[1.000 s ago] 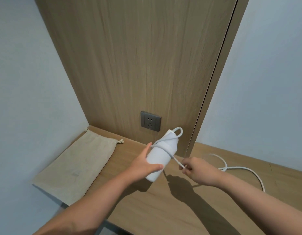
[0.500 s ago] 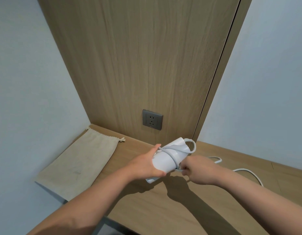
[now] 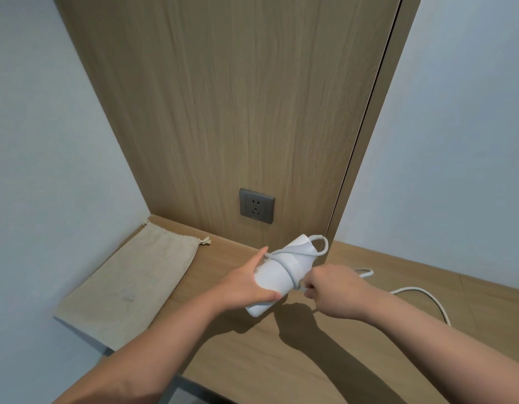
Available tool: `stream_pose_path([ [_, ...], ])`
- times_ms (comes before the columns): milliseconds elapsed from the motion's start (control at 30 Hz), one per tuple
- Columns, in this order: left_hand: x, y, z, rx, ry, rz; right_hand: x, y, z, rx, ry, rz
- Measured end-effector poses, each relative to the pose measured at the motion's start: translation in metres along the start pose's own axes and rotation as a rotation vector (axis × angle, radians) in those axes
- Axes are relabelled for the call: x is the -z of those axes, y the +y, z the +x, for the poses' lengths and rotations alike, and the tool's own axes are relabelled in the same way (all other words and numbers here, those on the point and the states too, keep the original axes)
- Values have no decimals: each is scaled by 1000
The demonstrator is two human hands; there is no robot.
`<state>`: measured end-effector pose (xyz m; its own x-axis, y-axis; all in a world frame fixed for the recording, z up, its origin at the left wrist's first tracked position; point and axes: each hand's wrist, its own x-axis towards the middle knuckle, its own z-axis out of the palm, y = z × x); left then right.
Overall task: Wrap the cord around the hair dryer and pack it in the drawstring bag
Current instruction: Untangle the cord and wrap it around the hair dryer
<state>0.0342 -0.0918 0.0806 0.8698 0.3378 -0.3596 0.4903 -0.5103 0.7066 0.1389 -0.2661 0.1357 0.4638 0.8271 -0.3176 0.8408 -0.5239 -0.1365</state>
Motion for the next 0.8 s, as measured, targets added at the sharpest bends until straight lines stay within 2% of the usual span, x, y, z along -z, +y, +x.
stream_pose_path([
  [200,2,4,-3,-10,66,101,-5,-11,2,22,0,63],
  [300,1,7,-8,-72,68,418,-5,-15,-2,94,-46,-2],
  [400,-2,7,-9,-237,142,764,10,-15,-9,180,-111,-136],
  [533,-7,-6,-9,-383,144,963,30,-6,-6,205,29,-240],
  [667,-11,-8,-12,-504,162,942,29,12,13,102,162,29],
  [800,-7,-6,-11,-571,192,944,16,30,30,23,152,333],
])
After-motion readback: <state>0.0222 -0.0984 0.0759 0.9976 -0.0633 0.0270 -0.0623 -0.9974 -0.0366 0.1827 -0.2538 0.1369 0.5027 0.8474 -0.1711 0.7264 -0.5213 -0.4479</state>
